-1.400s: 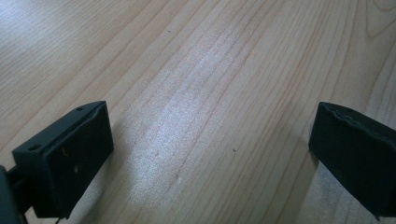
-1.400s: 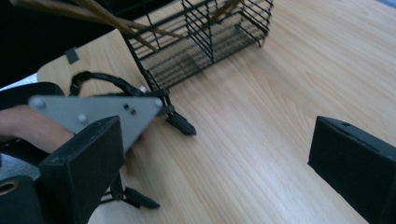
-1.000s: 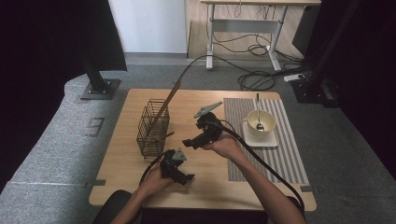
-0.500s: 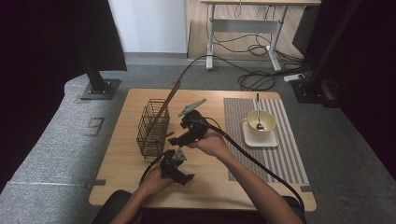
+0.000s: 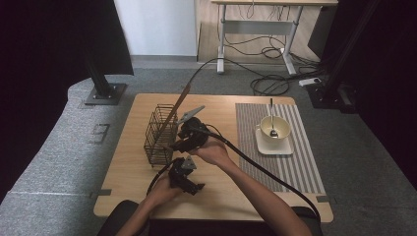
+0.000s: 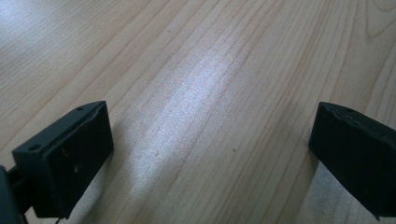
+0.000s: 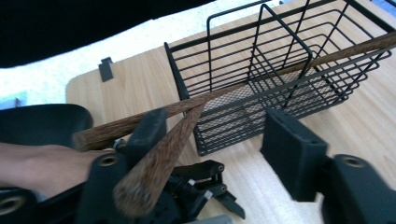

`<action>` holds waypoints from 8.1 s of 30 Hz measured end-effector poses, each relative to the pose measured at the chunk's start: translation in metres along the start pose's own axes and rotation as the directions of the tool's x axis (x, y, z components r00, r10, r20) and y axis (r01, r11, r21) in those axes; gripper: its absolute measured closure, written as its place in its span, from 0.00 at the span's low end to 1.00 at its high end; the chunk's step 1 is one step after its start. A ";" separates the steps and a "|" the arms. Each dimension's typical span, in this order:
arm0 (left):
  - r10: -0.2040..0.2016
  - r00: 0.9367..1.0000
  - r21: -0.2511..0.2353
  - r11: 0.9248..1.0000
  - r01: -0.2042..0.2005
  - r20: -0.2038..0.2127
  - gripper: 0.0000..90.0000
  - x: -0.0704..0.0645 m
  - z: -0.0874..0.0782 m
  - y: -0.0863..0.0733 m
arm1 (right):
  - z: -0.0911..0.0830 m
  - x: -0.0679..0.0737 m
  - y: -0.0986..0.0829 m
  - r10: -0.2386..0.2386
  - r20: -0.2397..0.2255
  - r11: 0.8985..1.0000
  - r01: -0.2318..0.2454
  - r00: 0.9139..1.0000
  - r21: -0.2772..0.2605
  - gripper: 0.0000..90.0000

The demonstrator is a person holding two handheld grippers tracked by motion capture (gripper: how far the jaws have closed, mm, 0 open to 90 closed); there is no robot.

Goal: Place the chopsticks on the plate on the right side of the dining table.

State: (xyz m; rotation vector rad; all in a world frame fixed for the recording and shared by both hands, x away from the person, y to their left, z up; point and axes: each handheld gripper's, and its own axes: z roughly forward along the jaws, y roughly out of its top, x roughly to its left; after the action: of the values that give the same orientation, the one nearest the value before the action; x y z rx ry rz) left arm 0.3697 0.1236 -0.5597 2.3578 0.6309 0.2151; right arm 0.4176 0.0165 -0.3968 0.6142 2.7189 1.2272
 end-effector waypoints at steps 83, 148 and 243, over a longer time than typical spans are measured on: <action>-0.004 1.000 -0.003 1.000 0.004 0.000 0.00 0.000 0.000 0.000 | -0.146 -0.010 -0.017 -0.076 0.081 0.990 0.085 0.994 -0.113 0.92; 0.158 0.985 -0.234 0.962 -0.137 0.075 0.84 -0.014 -0.040 0.009 | -0.117 0.022 -0.126 -0.063 0.006 0.997 0.063 0.998 -0.049 0.92; 0.278 0.934 -0.077 0.960 -0.267 0.226 0.94 -0.017 -0.038 0.008 | -0.064 0.010 -0.161 -0.281 0.105 0.904 0.226 0.954 0.362 0.77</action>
State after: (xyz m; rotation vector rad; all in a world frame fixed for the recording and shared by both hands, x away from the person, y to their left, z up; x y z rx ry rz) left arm 0.3459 0.1314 -0.5254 2.3739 0.1809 0.0683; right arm 0.3405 -0.1197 -0.4716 0.3465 2.7862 0.6175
